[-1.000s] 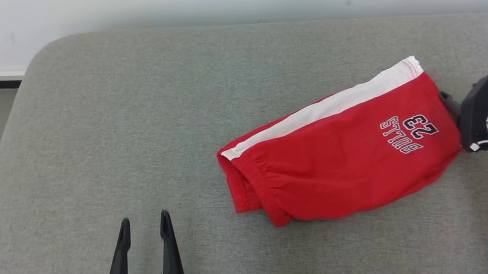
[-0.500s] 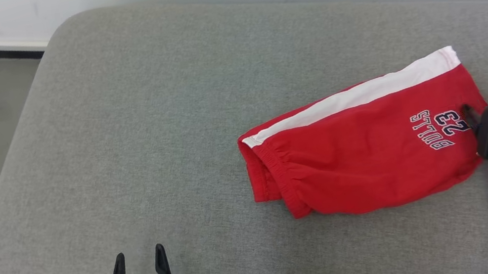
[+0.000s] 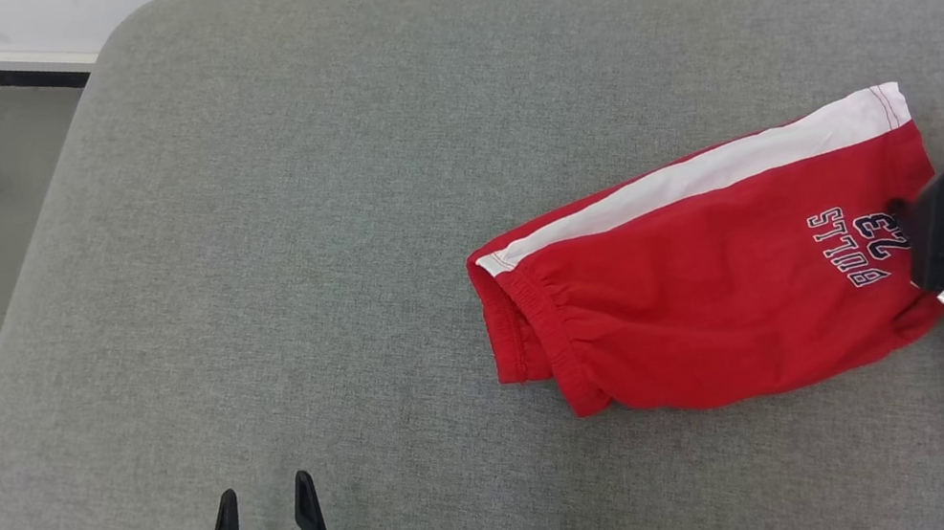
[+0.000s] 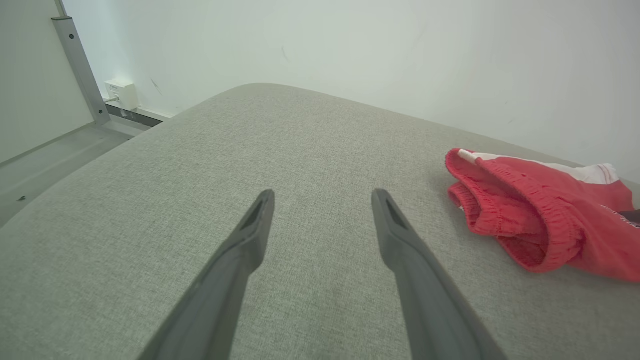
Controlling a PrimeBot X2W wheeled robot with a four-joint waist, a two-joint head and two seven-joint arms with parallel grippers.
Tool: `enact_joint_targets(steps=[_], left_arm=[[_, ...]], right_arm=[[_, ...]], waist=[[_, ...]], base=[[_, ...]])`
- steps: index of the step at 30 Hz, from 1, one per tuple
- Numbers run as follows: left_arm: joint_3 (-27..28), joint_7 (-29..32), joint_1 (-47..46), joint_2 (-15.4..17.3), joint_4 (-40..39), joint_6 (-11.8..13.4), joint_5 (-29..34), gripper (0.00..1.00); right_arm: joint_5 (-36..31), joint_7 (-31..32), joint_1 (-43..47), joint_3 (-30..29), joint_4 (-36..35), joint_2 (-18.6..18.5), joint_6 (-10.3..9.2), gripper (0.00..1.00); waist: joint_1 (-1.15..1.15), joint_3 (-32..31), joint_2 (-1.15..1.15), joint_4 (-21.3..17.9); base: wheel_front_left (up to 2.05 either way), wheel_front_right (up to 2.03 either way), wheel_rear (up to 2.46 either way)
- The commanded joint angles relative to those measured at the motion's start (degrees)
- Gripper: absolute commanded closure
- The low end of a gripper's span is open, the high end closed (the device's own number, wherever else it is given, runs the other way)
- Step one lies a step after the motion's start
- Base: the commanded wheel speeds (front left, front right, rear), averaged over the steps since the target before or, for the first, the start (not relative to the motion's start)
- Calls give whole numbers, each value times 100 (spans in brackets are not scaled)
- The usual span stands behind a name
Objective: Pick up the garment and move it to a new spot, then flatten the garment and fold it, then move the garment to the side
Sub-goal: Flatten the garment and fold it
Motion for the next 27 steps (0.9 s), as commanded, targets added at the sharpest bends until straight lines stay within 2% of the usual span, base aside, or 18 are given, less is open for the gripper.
enact_joint_targets(steps=[1,7,12,16,27], left_arm=[[-7,-17,-89,-10,10,30,-30,0],[-1,-17,-117,-11,-9,67,-321,0],[2,-17,-92,-9,44,95,-304,0],[33,-17,12,-8,77,119,-338,0],[75,-17,160,-7,124,110,-222,0]], right_arm=[[91,394,642,226,333,391,63,100],[328,446,776,459,124,304,58,100],[228,160,954,571,-60,-87,26,100],[115,-65,1073,460,-153,-367,19,100],[-106,-426,1269,144,-750,-751,28,100]], waist=[[1,10,2,-14],[1,-52,2,-100],[1,-274,2,-276],[1,-485,2,-492],[1,-920,2,-978]], base=[[0,0,0],[0,0,0],[0,0,0],[0,0,0],[0,0,0]])
